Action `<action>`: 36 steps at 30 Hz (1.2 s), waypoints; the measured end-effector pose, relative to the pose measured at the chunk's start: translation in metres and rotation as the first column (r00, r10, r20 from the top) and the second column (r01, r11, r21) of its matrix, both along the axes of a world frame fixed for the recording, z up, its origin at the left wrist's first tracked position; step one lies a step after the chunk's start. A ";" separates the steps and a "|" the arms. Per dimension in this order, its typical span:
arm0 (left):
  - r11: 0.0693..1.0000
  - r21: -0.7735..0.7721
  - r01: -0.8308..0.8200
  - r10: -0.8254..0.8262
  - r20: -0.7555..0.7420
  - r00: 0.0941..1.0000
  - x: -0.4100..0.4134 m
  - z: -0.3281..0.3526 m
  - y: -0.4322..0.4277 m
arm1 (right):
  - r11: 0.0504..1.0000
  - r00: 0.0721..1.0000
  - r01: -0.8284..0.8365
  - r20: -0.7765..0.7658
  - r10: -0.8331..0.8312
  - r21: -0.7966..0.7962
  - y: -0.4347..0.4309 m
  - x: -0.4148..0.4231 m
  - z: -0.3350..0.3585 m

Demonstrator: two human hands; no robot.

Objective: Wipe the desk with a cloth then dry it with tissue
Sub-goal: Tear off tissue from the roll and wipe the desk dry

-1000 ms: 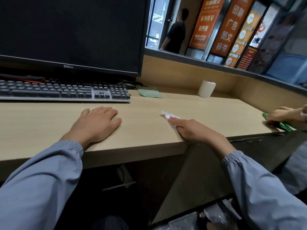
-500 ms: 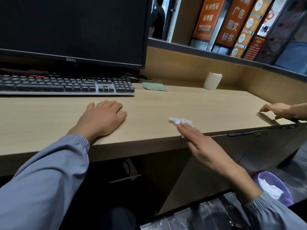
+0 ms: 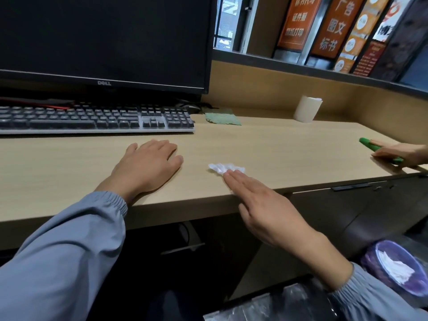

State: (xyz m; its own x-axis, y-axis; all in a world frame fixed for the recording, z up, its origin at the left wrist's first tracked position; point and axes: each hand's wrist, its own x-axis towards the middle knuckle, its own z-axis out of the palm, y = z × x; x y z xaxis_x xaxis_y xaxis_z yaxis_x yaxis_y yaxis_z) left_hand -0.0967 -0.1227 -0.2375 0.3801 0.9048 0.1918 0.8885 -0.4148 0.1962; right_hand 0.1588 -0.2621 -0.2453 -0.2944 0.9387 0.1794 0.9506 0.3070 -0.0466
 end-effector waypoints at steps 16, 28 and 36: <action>1.000 0.001 -0.011 0.011 0.004 1.000 0.000 -0.008 0.007 | 0.892 0.965 0.218 -0.052 -0.259 -0.396 0.143 0.033 0.048; 1.000 0.017 -0.021 0.021 0.021 1.000 0.002 -0.005 0.005 | 0.892 0.962 0.251 -0.007 -0.274 -0.375 0.212 0.031 0.042; 0.999 0.033 -0.026 0.025 0.031 0.999 0.002 -0.004 0.005 | 0.909 0.981 0.171 -0.016 -0.192 -0.380 0.185 0.012 0.051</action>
